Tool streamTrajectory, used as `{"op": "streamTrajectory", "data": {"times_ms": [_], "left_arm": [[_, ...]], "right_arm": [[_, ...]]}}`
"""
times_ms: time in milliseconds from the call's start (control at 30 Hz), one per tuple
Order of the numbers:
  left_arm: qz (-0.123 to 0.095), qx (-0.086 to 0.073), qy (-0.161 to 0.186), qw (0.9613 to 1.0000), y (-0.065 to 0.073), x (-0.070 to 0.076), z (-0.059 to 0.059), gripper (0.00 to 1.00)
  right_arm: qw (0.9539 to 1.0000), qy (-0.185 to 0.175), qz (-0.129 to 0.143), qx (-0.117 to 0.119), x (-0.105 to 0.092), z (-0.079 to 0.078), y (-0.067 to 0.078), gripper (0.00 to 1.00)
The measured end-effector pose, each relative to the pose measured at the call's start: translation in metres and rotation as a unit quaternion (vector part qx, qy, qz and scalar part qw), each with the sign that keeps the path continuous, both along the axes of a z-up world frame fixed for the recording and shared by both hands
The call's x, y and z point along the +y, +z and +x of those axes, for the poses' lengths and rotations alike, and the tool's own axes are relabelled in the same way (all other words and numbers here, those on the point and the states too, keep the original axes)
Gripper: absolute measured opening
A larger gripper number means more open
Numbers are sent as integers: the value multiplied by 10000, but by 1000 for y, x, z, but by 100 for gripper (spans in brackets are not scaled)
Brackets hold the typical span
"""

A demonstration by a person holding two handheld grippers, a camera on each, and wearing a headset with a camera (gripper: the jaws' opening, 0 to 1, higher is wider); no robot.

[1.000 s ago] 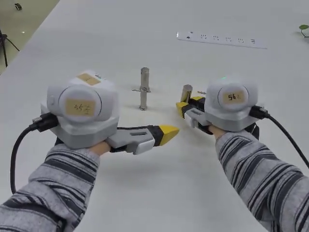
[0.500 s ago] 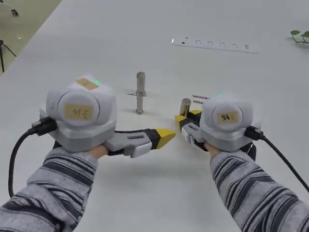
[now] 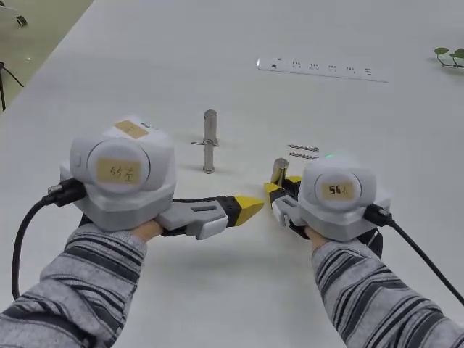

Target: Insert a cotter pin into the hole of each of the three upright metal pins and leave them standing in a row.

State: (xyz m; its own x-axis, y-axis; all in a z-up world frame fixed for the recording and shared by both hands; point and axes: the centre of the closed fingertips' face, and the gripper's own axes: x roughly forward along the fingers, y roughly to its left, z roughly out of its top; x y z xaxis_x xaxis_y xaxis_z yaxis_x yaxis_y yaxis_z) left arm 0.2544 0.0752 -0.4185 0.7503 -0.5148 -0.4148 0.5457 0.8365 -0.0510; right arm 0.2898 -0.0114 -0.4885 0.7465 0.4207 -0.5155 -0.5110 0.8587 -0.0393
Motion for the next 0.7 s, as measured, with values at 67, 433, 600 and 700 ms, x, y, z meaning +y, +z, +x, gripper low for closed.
{"op": "streamTrajectory", "data": {"times_ms": [67,433,600,700], "left_arm": [[-2,3,-3,10000,0,0,0,99],[25,41,-24,10000,-3,-1,0,99],[49,53,-43,10000,-4,-2,-1,99],[33,29,-45,10000,-3,-3,0,99]], "right_arm": [[10000,-17,26,-8,0,-1,1,8],[9999,41,126,57,0,-3,2,9],[9997,218,100,92,1,-7,3,13],[9993,354,98,44,0,-11,9,18]]}}
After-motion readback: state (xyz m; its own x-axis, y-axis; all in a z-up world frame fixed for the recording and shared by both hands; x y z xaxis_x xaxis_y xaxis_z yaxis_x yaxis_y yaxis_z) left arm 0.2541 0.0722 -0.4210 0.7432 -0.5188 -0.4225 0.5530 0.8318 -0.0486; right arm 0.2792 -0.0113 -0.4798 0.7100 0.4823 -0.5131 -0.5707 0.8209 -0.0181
